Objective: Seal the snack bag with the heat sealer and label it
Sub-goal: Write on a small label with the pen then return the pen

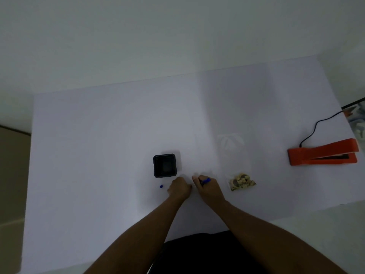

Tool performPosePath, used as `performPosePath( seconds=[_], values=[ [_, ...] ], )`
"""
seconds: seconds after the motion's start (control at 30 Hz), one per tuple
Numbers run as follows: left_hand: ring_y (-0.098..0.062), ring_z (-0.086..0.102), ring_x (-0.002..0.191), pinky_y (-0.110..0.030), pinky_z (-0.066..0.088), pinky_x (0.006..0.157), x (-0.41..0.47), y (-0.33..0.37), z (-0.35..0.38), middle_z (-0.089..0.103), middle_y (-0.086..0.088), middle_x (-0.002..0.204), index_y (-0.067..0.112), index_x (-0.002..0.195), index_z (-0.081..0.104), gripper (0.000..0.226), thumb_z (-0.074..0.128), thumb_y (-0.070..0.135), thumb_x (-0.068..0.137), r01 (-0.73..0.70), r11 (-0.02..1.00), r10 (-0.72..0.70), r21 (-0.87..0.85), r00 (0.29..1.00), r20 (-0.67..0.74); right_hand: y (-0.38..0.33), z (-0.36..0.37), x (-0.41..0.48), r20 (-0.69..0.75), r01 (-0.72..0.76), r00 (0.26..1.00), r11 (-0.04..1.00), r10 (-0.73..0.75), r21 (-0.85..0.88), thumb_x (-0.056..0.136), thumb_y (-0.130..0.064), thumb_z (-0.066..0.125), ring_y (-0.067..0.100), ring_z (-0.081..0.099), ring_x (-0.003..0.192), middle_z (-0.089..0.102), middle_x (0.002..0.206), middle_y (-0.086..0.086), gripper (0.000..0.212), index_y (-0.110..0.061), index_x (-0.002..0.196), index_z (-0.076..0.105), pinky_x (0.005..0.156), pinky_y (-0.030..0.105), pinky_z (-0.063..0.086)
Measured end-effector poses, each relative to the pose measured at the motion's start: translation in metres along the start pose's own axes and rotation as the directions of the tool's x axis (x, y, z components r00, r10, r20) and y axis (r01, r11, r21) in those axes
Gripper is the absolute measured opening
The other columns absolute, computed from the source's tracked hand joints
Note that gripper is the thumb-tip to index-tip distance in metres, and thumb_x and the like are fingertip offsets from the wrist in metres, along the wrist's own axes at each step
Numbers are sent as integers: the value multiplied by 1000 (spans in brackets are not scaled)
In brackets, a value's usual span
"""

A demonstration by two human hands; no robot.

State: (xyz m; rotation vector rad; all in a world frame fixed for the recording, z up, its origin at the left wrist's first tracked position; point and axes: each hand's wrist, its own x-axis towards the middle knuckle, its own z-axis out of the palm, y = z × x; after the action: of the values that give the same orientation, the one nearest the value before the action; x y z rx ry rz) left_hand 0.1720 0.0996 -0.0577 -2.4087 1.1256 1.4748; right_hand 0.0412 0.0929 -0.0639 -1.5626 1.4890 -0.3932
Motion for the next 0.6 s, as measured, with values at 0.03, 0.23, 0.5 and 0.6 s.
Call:
performPosePath(
  seconds=[0.03,0.23,0.5,0.6],
  values=[
    [-26,64,88,-40,56,82,0,0,0,66,-11,99,8,98,60,25,60,32,91,0,1000,0,2,1000,-2,-1,0,0,-1,1,1000,1000,-1,5,98,-28,57,10,39,48,37,51,-6,47,-24,56,35,51,28,34],
    [-26,65,90,-38,56,81,1,-1,0,66,-11,101,7,102,60,29,59,34,91,-5,1000,5,5,1000,0,1,-3,1,-43,17,999,1000,-18,-23,98,-23,57,8,35,46,33,50,-8,48,-24,56,33,50,24,31],
    [-27,65,88,-38,57,80,0,0,-1,67,-12,100,7,99,61,26,58,31,91,3,1000,-3,16,1000,-10,4,4,-3,50,77,996,992,-72,-101,99,-24,54,4,43,53,42,57,-12,37,-20,63,46,55,12,32],
    [-26,66,88,-39,57,81,0,0,-1,67,-12,100,7,95,61,21,56,27,92,5,999,-5,39,1000,-13,4,10,-4,99,55,994,991,-43,-121,99,-25,53,0,45,54,45,60,-14,34,-19,66,51,57,12,32]
  ],
)
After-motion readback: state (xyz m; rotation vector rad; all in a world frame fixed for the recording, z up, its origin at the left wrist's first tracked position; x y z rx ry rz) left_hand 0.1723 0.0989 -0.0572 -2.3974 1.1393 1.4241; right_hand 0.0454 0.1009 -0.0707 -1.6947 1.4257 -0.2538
